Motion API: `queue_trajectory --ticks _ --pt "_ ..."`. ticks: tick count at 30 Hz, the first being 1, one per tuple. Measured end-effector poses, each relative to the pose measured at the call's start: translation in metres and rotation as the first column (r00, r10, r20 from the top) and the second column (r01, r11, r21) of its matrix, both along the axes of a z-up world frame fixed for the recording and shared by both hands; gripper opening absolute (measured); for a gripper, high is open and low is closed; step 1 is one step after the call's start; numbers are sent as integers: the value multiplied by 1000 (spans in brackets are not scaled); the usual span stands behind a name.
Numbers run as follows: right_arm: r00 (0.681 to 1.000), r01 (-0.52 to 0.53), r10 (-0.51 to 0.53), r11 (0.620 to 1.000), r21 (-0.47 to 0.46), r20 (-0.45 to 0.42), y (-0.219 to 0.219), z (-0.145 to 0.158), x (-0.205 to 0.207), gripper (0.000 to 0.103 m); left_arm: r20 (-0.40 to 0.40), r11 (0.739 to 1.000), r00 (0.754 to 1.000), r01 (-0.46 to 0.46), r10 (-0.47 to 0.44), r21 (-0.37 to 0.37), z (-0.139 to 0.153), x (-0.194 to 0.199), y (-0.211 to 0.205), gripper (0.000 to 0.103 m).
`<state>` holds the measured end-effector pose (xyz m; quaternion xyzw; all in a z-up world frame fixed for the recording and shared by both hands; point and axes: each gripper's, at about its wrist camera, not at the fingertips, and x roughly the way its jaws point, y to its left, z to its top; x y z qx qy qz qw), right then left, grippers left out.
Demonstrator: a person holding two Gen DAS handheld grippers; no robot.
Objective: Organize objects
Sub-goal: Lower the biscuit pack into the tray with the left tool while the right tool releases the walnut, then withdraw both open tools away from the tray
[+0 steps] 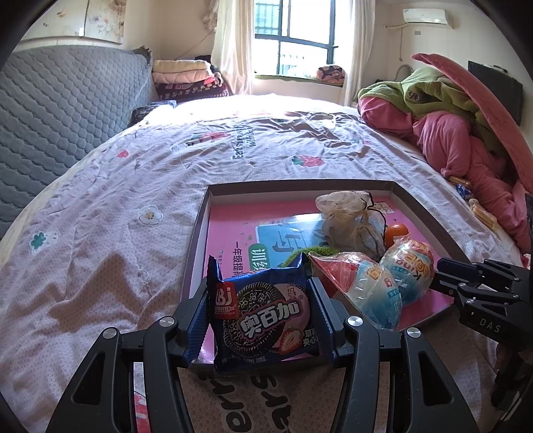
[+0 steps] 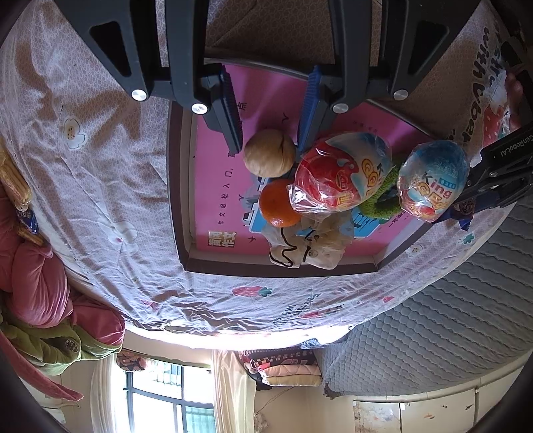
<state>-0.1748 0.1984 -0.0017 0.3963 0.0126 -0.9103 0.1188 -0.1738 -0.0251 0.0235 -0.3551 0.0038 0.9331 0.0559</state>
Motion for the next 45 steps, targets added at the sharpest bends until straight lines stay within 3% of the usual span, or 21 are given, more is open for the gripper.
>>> queue_trajectory --ticks 26,29,34,45 --pt "998 25 -25 1000 -3 -53 6 12 6 35 -37 1000 999 -16 15 -17 11 10 -3 58" --pt "998 26 -27 1000 -11 -58 7 14 8 37 -46 1000 999 -17 17 -11 14 12 -5 65" --pt "996 19 -20 1000 -14 -85 6 21 13 38 -61 1000 998 -22 22 -8 19 16 -5 65" --pt "988 13 -18 999 -37 -151 6 39 29 54 -104 999 994 -31 33 17 32 30 -7 71"
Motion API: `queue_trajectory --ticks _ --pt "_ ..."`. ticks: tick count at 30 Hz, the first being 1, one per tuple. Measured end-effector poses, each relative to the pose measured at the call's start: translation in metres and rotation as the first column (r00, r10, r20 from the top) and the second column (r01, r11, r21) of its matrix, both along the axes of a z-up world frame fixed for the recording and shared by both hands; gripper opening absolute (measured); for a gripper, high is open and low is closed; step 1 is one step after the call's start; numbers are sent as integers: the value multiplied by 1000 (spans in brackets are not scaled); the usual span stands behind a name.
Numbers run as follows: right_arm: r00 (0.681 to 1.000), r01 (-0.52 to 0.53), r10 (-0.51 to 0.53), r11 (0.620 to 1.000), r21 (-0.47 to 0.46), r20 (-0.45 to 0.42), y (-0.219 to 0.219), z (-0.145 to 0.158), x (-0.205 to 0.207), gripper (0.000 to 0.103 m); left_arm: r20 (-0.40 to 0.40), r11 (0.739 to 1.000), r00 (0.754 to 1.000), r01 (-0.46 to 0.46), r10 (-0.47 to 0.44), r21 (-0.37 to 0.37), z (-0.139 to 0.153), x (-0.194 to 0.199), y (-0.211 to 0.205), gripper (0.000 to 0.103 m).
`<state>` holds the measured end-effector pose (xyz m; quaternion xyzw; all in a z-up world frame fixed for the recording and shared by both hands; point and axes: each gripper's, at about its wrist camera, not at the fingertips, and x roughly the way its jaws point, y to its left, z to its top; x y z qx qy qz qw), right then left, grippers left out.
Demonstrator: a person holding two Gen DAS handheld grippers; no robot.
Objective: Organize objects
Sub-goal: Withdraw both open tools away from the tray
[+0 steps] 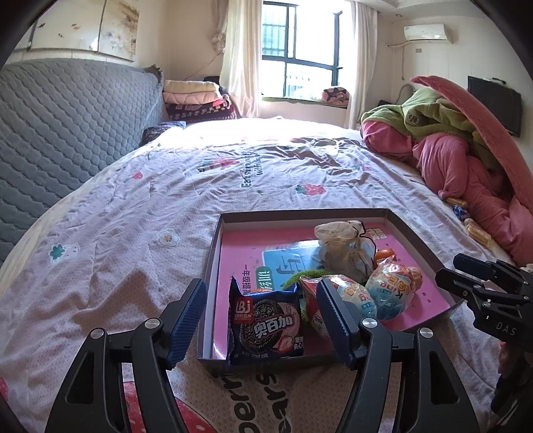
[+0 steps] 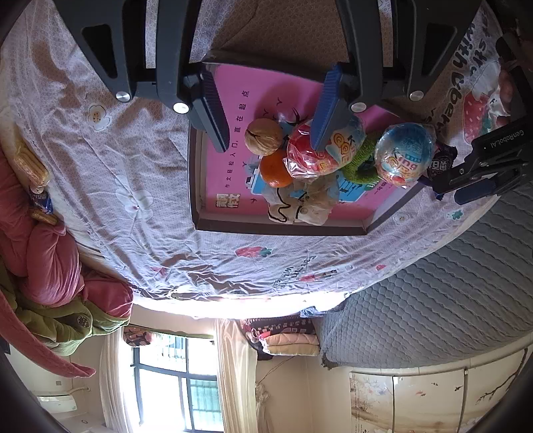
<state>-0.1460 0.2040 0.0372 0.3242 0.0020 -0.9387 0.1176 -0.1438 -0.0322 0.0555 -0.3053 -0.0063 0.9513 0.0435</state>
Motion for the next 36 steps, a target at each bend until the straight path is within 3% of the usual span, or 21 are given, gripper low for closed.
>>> queue_trajectory --ticks 4,9,14,18,30,36 --pt "999 0 -1 1000 -10 -34 0 9 13 60 -13 1000 1000 5 -4 18 5 11 2 74" --pt "998 -13 11 1000 -19 -54 0 15 25 65 -41 999 999 14 -16 -35 8 25 11 75" --pt "997 -5 4 1000 -14 -80 -3 17 37 66 -19 1000 1000 -2 1 -19 5 38 12 76" --pt "996 -14 10 999 -49 -88 -4 18 49 75 -2 999 1000 -24 24 -23 1 47 15 78" --pt "998 -3 -1 998 -67 -63 -12 6 71 79 25 995 995 -101 101 1 -12 71 18 78" --pt "997 7 -8 1000 -20 -77 -25 0 89 80 44 994 993 -112 112 -7 -21 87 24 78"
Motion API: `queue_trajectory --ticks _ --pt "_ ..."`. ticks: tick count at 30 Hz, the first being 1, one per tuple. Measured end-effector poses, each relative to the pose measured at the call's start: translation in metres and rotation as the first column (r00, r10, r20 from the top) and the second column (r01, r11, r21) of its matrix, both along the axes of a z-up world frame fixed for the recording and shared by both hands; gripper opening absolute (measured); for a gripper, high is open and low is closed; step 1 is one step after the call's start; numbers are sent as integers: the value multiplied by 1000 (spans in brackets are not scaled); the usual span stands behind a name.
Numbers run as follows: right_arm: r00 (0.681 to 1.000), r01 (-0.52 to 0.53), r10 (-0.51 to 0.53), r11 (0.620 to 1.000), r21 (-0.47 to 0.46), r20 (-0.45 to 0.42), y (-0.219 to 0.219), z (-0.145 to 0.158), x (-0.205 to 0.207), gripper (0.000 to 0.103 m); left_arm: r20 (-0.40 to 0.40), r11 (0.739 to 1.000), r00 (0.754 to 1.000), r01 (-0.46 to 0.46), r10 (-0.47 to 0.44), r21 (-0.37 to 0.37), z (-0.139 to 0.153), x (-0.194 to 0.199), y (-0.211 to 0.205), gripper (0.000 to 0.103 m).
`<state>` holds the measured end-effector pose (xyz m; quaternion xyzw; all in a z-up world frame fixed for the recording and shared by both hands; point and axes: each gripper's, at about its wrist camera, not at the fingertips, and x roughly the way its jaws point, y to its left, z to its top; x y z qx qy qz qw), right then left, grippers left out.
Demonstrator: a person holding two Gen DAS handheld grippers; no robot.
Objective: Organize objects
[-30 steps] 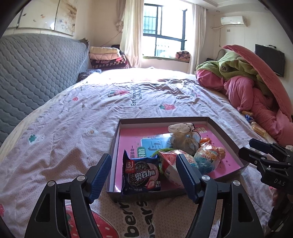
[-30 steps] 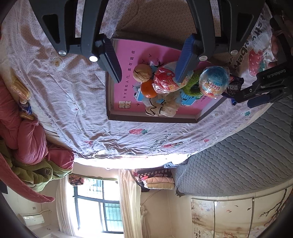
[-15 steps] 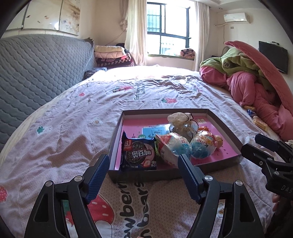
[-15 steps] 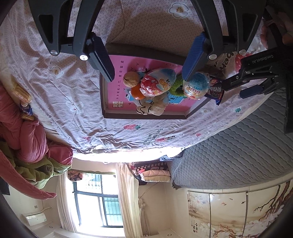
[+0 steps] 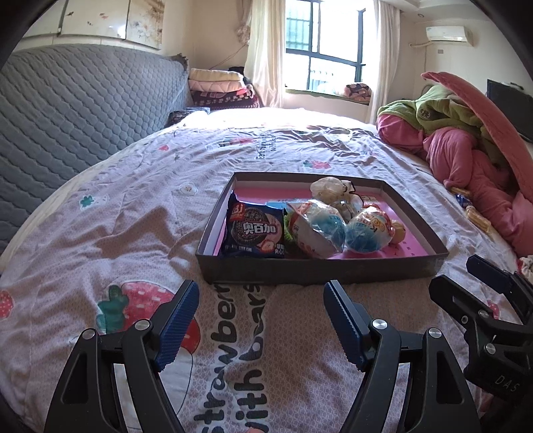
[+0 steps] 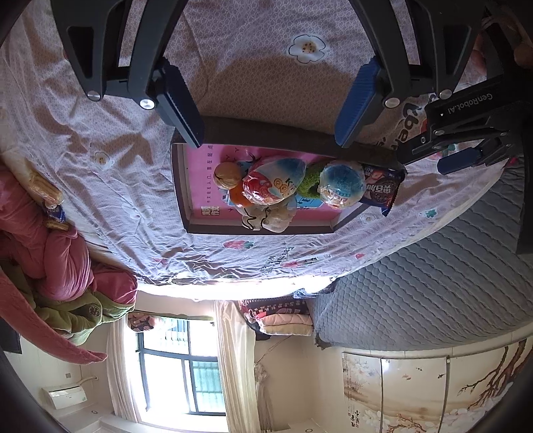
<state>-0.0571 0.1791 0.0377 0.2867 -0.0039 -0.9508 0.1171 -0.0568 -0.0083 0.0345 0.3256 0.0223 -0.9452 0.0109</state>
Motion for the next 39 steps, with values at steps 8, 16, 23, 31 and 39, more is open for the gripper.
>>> queue_trajectory --ticks 8,16,23,31,39 --pt "998 -29 28 999 18 55 -15 -17 20 80 33 999 999 -28 28 15 -13 18 -3 78" --pt "997 17 -20 999 35 74 -11 -32 32 80 82 1000 996 -20 21 -13 -33 26 0 78" --pt "996 27 -31 998 48 88 -8 -39 38 80 81 999 996 -24 26 -26 -43 28 2 78" --pt "996 48 -51 998 31 79 -6 -42 39 80 56 1000 998 -7 7 -1 -40 28 2 78" --pt "993 50 -53 998 32 107 -7 -52 34 80 72 999 997 34 -34 7 -43 29 7 78"
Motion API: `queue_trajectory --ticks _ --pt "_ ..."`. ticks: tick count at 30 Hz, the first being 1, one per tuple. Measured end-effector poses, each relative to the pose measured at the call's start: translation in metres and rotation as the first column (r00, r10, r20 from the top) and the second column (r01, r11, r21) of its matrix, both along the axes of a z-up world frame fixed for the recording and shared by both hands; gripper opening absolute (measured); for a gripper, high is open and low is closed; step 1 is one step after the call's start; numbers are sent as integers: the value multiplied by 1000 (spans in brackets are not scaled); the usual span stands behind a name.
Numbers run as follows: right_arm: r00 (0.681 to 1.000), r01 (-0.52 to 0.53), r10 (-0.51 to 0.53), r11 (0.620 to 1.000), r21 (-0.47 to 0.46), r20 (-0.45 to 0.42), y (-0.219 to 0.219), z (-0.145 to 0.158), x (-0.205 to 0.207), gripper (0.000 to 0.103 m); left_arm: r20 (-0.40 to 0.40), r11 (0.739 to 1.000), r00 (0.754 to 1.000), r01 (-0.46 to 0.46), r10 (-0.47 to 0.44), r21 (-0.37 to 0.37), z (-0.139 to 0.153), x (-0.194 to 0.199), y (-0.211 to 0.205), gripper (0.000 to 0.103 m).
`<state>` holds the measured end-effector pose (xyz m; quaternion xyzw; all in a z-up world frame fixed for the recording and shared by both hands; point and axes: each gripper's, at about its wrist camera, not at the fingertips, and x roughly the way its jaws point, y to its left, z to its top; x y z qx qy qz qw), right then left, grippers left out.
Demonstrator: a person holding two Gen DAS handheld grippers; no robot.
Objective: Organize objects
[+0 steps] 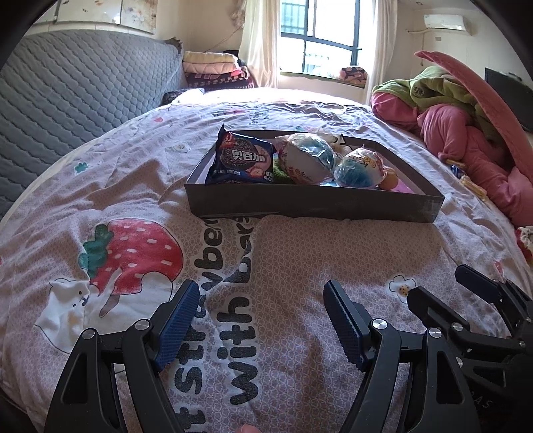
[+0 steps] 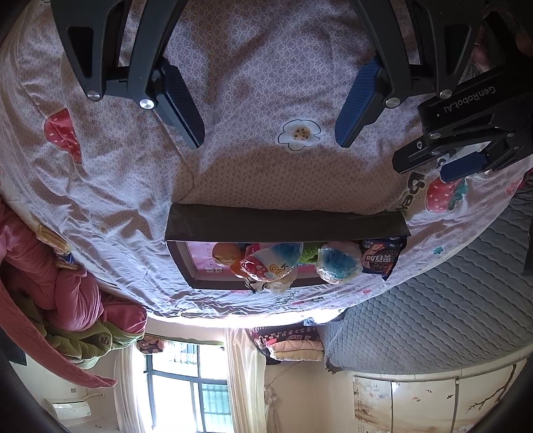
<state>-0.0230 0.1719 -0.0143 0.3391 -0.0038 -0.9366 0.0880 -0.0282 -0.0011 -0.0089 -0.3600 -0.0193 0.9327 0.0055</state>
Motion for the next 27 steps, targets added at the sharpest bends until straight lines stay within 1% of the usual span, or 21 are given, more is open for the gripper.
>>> queue_trajectory --ticks 7,18,27 --pt "1000 3 -3 1000 -4 22 1 -7 -4 80 0 1000 1000 12 -12 8 0 3 0 78" --pt "1000 4 -4 1000 1 -16 -1 -5 -2 80 -6 1000 1000 14 -14 -1 -4 2 1 78" --pt "1000 4 -4 1000 13 -16 -1 -8 -2 80 -8 1000 1000 7 -7 -16 -8 0 -3 78"
